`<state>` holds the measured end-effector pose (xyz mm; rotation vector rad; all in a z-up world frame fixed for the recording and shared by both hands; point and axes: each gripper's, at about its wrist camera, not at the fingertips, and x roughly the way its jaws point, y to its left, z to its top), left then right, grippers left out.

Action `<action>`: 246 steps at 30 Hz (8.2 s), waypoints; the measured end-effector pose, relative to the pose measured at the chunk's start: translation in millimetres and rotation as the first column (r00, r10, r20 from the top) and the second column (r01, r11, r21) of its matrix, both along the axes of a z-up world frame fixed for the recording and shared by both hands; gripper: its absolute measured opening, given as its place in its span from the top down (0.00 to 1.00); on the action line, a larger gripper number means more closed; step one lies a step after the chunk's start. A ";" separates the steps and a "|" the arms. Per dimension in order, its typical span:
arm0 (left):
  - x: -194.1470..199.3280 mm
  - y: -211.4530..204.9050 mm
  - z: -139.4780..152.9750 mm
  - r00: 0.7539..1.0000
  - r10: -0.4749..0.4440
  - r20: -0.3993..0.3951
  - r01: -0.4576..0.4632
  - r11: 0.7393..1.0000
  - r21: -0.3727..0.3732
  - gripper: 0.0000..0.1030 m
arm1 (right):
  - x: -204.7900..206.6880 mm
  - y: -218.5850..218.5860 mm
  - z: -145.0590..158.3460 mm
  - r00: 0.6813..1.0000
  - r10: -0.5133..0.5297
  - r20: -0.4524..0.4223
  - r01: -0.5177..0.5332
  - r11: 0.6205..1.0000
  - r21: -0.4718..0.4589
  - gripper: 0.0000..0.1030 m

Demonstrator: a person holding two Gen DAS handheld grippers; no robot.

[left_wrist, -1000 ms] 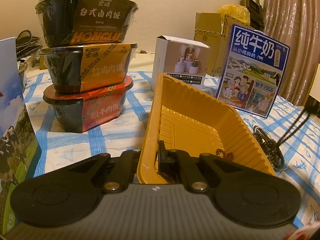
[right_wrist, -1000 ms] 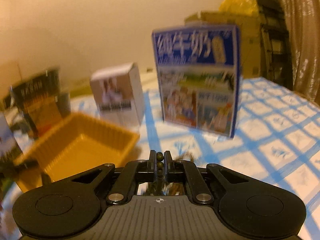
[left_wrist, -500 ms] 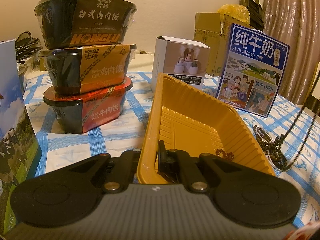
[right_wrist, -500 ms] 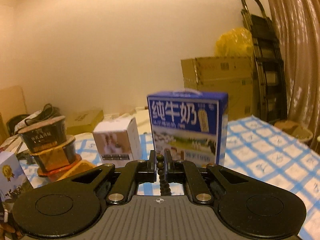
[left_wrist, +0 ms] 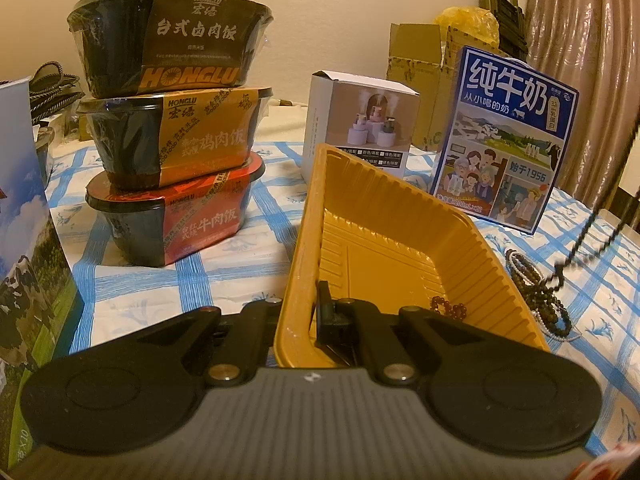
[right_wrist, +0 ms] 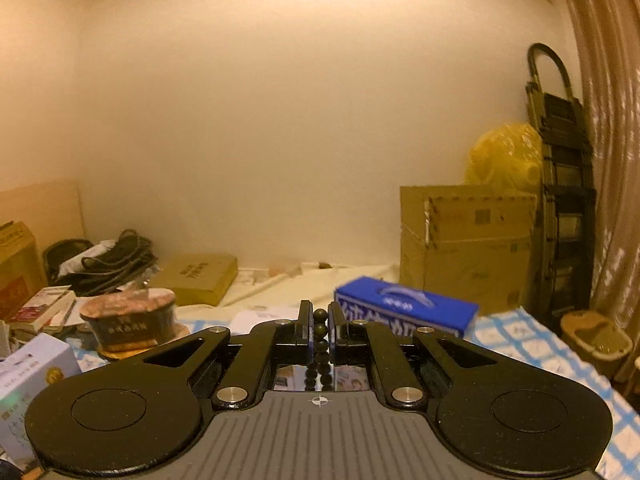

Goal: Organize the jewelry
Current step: 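Lift the dark bead necklace high above the tray with the right gripper, then lower the necklace into the orange tray and open the right gripper, then move the open right gripper back toward the remaining jewelry, then pinch a small gold charm from the cloth with the right gripper, then carry the gold charm into the tray and open the right gripper, then pinch a small gold pearl earring with the right gripper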

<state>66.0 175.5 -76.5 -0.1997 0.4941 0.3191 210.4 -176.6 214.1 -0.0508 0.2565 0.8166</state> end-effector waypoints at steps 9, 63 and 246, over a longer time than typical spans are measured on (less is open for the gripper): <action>-0.5 -1.7 0.6 1.000 -0.001 -0.002 0.001 1.000 0.001 0.96 | -7.8 33.6 51.0 0.998 0.055 0.040 -0.054 0.998 -0.030 0.93; -1.8 -2.5 3.9 1.000 0.007 -0.003 -0.007 1.000 -0.023 0.96 | 7.1 182.2 -95.3 0.883 0.257 -0.392 -0.292 0.956 -0.032 0.93; 2.9 -3.3 10.6 0.999 -0.004 -0.039 0.004 1.000 -0.001 0.95 | 23.0 85.4 -344.3 0.861 -0.222 -0.458 0.141 0.968 -0.206 0.72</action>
